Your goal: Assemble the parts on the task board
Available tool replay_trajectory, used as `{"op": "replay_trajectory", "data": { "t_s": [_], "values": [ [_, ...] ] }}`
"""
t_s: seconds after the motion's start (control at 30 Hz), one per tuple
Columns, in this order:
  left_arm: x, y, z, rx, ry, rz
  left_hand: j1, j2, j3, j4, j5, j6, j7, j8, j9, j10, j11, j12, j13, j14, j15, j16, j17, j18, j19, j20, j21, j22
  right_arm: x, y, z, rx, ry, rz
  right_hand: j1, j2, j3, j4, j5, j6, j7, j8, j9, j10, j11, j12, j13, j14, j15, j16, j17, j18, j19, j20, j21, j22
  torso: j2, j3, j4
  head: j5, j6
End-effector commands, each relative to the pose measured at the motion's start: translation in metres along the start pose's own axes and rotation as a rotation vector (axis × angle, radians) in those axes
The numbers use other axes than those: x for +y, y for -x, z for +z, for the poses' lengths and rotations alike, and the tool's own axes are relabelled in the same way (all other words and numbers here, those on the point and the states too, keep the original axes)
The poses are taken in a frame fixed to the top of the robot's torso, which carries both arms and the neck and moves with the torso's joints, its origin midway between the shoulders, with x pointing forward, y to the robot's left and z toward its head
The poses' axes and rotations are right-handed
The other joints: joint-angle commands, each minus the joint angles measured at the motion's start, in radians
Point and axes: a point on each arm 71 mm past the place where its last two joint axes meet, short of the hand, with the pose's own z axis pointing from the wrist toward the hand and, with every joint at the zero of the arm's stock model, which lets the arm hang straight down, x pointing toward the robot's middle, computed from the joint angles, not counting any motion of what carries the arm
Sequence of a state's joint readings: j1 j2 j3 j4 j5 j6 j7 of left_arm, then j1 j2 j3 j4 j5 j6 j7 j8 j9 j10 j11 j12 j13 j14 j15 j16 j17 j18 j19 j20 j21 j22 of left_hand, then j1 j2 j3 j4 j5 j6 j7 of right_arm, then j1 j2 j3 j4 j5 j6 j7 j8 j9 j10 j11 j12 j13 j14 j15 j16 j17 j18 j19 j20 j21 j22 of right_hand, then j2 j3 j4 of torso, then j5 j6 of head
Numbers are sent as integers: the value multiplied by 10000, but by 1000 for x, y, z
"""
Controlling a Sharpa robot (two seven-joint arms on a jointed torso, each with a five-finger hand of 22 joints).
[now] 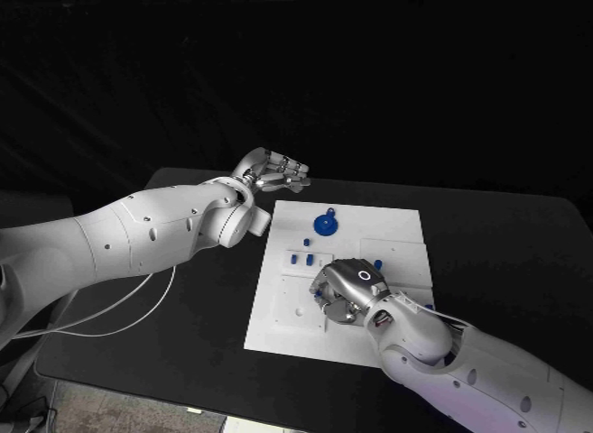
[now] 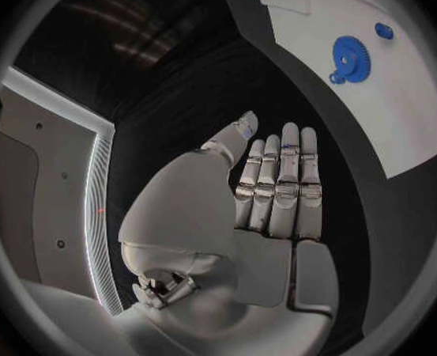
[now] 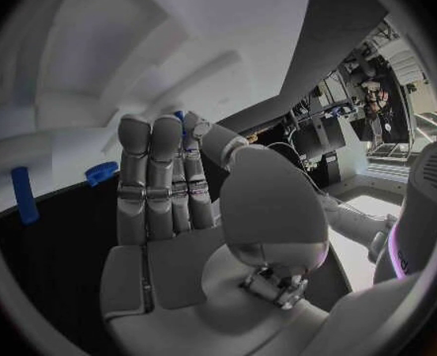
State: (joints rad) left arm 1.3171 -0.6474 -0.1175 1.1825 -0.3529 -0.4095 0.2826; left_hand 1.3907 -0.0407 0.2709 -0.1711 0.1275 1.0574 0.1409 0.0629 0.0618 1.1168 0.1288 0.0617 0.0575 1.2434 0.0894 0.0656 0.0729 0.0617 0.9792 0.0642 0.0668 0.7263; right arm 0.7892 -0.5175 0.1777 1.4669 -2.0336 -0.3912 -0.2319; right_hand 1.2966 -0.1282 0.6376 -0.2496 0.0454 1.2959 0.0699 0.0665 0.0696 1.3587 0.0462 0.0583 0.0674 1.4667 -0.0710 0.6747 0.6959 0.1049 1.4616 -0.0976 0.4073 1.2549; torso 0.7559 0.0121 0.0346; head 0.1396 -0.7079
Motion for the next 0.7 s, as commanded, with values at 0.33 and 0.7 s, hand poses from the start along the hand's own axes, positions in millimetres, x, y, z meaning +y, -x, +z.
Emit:
{"op": "replay_trajectory", "data": {
  "t_s": [0.33, 0.7],
  "values": [
    [-2, -2, 0, 172, -83, -11, 79, 31, 22, 64, 43, 59, 0, 12, 13, -58, -9, 9, 4, -86, -6, -17, -2, -39, -45, 22, 38, 8, 4, -9, 0, 543, -50, -391, 2, 134, 24, -56, 31, 48, 4, -26, 14, 442, -331, 34, 6, -12, -56, 37, -13, 179, 197, -19, -69, 65, 0, -9, 6, -4, -1],
    [-2, -2, 0, 203, -51, -15, 74, 30, 16, 80, 33, 55, 0, 10, 12, -62, -6, 9, 4, -95, -1, -18, -3, -40, -52, 28, 34, 19, 4, -9, 0, 486, -43, -15, -458, -267, 20, 184, 338, -1108, 324, -54, -60, -1103, 110, 16, -73, -59, 212, 121, -29, 264, 158, 199, -322, 99, -3, 0, -9, 15, -20]
  ]
}}
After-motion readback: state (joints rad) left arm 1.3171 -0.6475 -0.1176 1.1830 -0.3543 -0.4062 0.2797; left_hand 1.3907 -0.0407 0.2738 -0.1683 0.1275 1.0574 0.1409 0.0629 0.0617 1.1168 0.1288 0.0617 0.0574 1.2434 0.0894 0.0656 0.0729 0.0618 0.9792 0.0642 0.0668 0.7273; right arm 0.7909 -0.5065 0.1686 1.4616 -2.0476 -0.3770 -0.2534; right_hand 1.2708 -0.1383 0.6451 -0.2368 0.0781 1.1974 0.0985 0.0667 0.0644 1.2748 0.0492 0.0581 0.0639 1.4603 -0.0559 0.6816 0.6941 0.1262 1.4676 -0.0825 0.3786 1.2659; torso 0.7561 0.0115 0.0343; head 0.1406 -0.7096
